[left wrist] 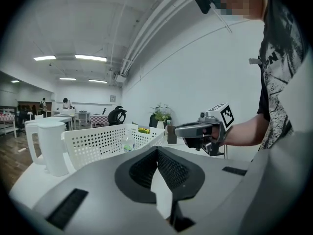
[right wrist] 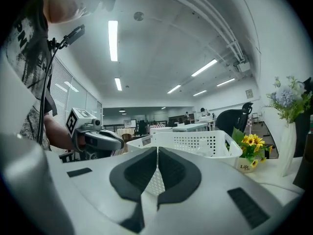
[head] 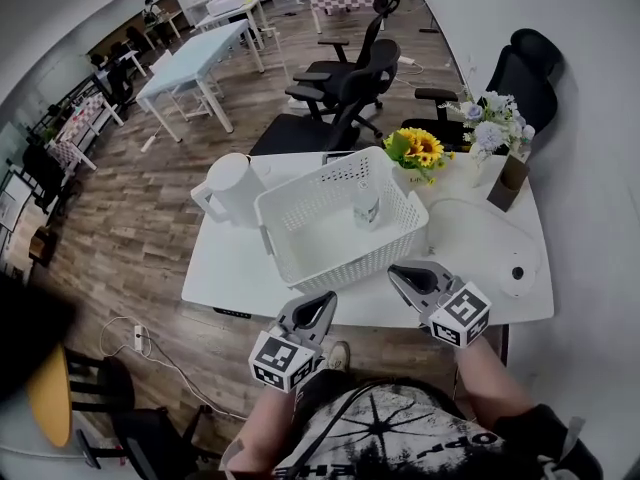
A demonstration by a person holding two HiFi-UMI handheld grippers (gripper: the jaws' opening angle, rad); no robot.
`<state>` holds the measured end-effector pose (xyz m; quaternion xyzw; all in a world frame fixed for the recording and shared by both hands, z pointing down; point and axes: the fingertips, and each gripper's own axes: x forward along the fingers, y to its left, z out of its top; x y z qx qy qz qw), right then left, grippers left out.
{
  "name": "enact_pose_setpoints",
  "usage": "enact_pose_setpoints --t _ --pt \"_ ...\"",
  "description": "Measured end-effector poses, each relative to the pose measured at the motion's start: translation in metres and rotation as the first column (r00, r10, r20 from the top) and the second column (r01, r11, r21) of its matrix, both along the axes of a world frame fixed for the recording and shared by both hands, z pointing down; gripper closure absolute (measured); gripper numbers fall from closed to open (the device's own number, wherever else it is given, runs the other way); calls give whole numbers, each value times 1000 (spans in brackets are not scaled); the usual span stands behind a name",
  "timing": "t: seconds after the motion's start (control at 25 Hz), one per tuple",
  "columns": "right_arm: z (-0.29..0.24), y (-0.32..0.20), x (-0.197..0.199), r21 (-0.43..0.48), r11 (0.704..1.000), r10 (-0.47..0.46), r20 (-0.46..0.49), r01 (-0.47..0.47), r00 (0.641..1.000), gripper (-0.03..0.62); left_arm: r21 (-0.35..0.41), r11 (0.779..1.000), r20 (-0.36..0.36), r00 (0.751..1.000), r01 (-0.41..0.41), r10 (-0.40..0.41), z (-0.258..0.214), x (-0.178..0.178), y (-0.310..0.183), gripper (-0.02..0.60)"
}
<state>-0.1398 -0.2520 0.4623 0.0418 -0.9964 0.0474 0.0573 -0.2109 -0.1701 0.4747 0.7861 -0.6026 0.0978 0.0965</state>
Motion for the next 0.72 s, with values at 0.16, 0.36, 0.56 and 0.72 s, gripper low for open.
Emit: enact_pose_setpoints --t 0.16,0.36,0.56,0.72 --pt "-5 -17 -14 4 998 70 15 -70 997 571 12 998 -3 998 -58 58 -9 -23 -16 571" --pt "-19 -38 -32 19 990 137 23 -137 990 571 47 987 -31 988 -153 154 -36 -38 -31 572" --pt "-49 -49 -52 46 990 134 2 -134 991 571 83 975 -52 976 -207 212 -64 -58 -35 571" --pt "-70 -70 -68 114 986 128 -90 -118 988 569 102 974 -91 973 -202 211 -69 -77 -34 571"
